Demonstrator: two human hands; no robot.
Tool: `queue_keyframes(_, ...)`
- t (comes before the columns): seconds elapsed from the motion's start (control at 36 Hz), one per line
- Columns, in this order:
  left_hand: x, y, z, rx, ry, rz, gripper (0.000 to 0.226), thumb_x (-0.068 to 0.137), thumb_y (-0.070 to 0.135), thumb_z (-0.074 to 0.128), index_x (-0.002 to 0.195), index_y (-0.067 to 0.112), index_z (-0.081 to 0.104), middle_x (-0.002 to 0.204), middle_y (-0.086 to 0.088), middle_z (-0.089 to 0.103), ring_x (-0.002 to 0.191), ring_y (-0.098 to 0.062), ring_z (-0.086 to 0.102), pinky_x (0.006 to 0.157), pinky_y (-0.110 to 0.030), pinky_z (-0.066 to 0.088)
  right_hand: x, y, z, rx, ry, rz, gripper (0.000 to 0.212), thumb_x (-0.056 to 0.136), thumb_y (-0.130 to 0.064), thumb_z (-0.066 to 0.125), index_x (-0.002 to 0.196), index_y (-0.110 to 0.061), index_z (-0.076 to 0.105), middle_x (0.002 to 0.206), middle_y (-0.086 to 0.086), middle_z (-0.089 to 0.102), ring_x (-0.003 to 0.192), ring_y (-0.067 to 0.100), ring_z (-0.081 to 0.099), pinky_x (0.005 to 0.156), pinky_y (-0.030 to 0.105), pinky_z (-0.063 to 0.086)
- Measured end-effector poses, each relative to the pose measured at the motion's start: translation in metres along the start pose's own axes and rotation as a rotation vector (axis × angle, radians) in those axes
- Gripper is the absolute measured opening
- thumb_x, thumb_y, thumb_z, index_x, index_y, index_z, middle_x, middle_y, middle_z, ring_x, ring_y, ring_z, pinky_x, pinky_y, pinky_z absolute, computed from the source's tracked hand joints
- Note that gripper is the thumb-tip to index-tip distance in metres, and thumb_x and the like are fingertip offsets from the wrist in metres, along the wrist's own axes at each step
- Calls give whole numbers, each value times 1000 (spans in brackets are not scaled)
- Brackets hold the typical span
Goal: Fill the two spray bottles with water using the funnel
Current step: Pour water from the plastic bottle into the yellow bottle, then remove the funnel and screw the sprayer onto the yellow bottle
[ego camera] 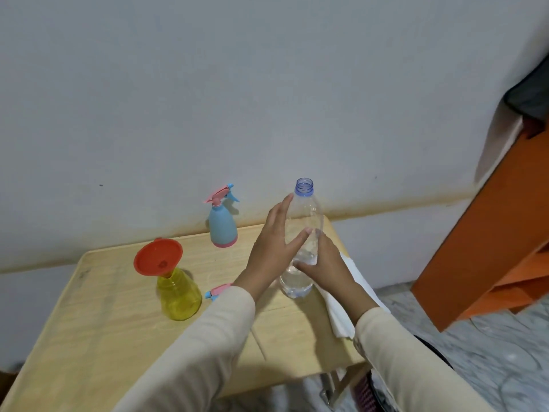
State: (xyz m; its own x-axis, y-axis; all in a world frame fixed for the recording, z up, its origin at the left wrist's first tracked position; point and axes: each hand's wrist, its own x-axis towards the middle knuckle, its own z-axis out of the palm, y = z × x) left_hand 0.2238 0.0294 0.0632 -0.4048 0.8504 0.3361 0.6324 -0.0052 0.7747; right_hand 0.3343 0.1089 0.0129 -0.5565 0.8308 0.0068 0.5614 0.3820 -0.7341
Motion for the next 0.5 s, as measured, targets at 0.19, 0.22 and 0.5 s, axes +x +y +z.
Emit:
queue_keyframes(0.19,-6,8,-33,210,-167,28,71,94,42,53,151,27,14,154,1,26,140,-15,28,105,-30,31,-24,-31,-24,-202,-15,43,48,81,-22,60,127,-11,49,128,7,55,120,24,50,90,33,44)
queue_keyframes(0.22,-8,9,-39,246,-185,16,69,94,43,52,151,24,17,154,1,27,140,-16,27,107,-31,28,-28,-34,-25,-208,-14,46,40,79,-20,60,117,-12,55,118,6,60,111,25,55,85,35,48)
queue_keyframes(0.5,-66,-7,-120,487,-213,-60,63,93,48,51,144,15,34,146,-4,40,133,-22,38,104,-37,35,-75,-88,0,-289,-17,53,53,85,-21,57,134,-8,40,136,12,46,125,28,44,97,39,42)
